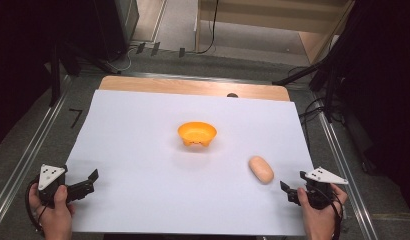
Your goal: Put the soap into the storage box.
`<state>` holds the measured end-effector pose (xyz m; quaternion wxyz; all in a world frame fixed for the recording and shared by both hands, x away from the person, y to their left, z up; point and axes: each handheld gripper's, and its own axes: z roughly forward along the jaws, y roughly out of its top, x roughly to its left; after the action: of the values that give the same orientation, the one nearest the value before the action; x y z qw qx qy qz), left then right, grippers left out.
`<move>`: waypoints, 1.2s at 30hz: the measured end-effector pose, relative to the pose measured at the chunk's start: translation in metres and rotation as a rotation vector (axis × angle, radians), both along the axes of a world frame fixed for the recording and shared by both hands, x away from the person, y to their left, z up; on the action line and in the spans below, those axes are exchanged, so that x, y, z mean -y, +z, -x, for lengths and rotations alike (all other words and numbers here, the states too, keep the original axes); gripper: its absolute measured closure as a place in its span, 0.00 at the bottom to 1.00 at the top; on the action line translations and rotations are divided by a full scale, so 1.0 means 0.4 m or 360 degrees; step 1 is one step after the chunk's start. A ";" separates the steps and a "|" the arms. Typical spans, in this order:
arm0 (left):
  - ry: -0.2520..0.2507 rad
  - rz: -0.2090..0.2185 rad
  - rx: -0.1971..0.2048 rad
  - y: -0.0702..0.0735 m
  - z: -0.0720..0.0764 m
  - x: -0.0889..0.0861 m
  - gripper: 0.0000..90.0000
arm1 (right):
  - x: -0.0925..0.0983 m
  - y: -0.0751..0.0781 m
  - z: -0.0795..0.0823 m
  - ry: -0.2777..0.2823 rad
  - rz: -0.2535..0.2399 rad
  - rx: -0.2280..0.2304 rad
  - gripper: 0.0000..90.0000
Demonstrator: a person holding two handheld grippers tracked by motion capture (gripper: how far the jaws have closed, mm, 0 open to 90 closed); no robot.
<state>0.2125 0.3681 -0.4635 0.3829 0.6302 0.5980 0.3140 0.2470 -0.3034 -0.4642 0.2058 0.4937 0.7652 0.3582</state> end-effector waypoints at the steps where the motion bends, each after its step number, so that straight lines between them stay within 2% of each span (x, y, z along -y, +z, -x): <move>1: -0.0001 -0.0002 0.0000 0.000 0.000 0.000 0.00 | -0.007 0.000 -0.006 0.0011 0.0015 -0.0026 0.16; 4: -0.0005 -0.0013 -0.0005 0.000 0.000 0.001 0.00 | -0.036 0.001 -0.028 0.0044 0.0122 -0.0138 0.13; 8: -0.0003 -0.0022 -0.0008 0.000 0.000 0.002 0.00 | -0.050 0.000 -0.046 0.0076 0.0149 -0.0196 0.06; 9: -0.0004 -0.0024 -0.0008 0.000 0.000 0.003 0.00 | -0.059 -0.001 -0.058 0.0091 0.0162 -0.0242 0.01; 14: -0.0004 -0.0033 -0.0004 0.000 0.000 0.005 0.00 | -0.077 0.007 -0.079 0.0140 0.0197 -0.0321 0.00; 24: -0.0005 -0.0038 -0.0006 0.000 0.000 0.006 0.00 | -0.104 0.028 -0.110 0.0193 0.0203 -0.0410 0.00; 27: -0.0005 -0.0039 -0.0003 0.000 0.000 0.006 0.00 | -0.116 0.029 -0.116 0.0200 0.0225 -0.0422 0.00; 33: -0.0007 -0.0040 -0.0005 0.000 0.000 0.006 0.00 | -0.132 0.027 -0.129 0.0216 0.0195 -0.0461 0.00; 36: -0.0003 -0.0040 -0.0004 0.000 0.000 0.007 0.00 | -0.140 0.027 -0.133 0.0218 0.0204 -0.0461 0.00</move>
<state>0.2126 0.3653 -0.4635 0.3744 0.6359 0.5939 0.3205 0.3002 -0.2476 -0.4532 0.0995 0.4728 0.8400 0.2469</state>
